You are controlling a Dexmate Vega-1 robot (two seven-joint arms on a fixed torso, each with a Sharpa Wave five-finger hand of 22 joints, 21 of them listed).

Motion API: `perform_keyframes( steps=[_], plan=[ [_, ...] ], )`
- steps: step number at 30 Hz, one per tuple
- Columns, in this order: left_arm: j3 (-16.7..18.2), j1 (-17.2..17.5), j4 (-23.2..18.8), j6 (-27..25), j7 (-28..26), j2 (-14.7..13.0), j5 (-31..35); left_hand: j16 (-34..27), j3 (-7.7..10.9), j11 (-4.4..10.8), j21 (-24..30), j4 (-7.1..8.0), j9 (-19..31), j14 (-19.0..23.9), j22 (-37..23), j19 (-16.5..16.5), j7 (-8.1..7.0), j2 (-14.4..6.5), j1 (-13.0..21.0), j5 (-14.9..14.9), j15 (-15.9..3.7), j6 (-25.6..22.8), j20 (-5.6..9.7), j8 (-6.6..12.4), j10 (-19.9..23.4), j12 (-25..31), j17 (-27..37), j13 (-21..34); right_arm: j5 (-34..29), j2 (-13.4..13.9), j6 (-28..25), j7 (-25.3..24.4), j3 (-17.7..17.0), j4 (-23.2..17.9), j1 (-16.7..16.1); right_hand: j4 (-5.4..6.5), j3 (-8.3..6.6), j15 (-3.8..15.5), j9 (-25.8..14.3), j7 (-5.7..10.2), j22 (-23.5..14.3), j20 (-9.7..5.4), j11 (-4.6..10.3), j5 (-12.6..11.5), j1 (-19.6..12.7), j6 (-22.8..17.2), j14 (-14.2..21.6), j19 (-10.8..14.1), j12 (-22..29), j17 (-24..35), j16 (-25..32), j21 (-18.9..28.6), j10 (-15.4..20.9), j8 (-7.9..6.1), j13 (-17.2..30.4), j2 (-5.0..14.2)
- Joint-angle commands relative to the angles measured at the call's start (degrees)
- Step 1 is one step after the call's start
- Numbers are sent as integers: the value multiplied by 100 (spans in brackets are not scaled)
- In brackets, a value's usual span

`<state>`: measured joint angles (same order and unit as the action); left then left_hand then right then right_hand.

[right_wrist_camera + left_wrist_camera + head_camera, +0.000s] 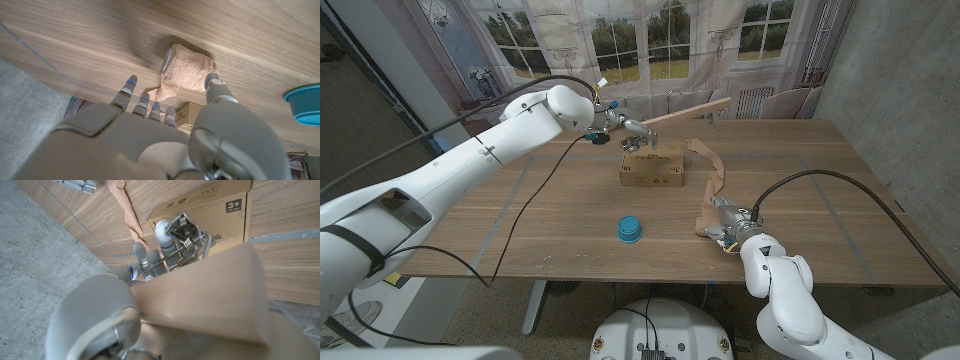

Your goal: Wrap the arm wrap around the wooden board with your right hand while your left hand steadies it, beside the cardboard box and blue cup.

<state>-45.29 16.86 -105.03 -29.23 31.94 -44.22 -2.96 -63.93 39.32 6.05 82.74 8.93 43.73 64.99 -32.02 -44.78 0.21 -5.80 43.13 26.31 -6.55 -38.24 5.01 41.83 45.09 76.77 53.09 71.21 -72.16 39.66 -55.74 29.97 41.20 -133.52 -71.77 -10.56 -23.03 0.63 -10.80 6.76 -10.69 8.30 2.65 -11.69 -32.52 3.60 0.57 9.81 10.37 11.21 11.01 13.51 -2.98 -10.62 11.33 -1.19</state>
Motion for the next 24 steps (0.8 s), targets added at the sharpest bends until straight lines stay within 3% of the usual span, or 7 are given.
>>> perform_keyframes(
  steps=[1, 11, 19, 24],
  plan=[
    [-28, -36, 10, -22, 20, 27, 13, -441, 22, 10, 462, -9, -5, 534, -11, 8, 38, -67, 5, -26, -526, 11, 523, 34, 99, 1363, 1710, 29, -967, -630, 634, 793, -480, 277, -329, -5, -73, 6, -15, 19, 4, -20, -11, -27, -101, -32, -41, -15, 23, 3, 5, -7, -57, -47, 29, 17],
    [-94, -116, 94, -57, 46, 115, 51, -469, 23, 15, 492, -11, -24, 514, 15, 8, 42, -76, -6, -36, -526, 18, 532, 49, 88, 1359, 1698, 30, -1290, -1087, 1213, 1143, -870, 437, -496, -3, -168, -6, -19, 1, 3, -34, -5, -11, -332, -213, -27, 25, 59, 2, 30, -9, -53, -126, 30, 43],
    [-142, -180, 195, -79, 70, 193, 66, -485, 25, 14, 522, -12, -26, 499, 17, 25, 36, -85, -16, -45, -525, 32, 527, 68, 82, 1359, 1683, 29, -1519, -1367, 1544, 1318, -1058, 544, -556, -13, -393, 103, -28, -12, 6, -81, 98, 36, -870, -490, 282, 211, 215, 8, 152, 15, 346, -207, 43, 46],
    [-158, -193, 207, -105, 61, 210, 83, -496, 28, 11, 527, -13, -40, 504, 31, 25, 46, -91, -20, -49, -525, 39, 529, 70, 91, 1361, 1682, 29, -1525, -1487, 1739, 1298, -1160, 591, -596, -18, -467, 133, -29, 21, 7, -107, 109, 44, -1046, -518, 373, 288, 241, 12, 178, 29, 445, -204, 49, 43]
  ],
)
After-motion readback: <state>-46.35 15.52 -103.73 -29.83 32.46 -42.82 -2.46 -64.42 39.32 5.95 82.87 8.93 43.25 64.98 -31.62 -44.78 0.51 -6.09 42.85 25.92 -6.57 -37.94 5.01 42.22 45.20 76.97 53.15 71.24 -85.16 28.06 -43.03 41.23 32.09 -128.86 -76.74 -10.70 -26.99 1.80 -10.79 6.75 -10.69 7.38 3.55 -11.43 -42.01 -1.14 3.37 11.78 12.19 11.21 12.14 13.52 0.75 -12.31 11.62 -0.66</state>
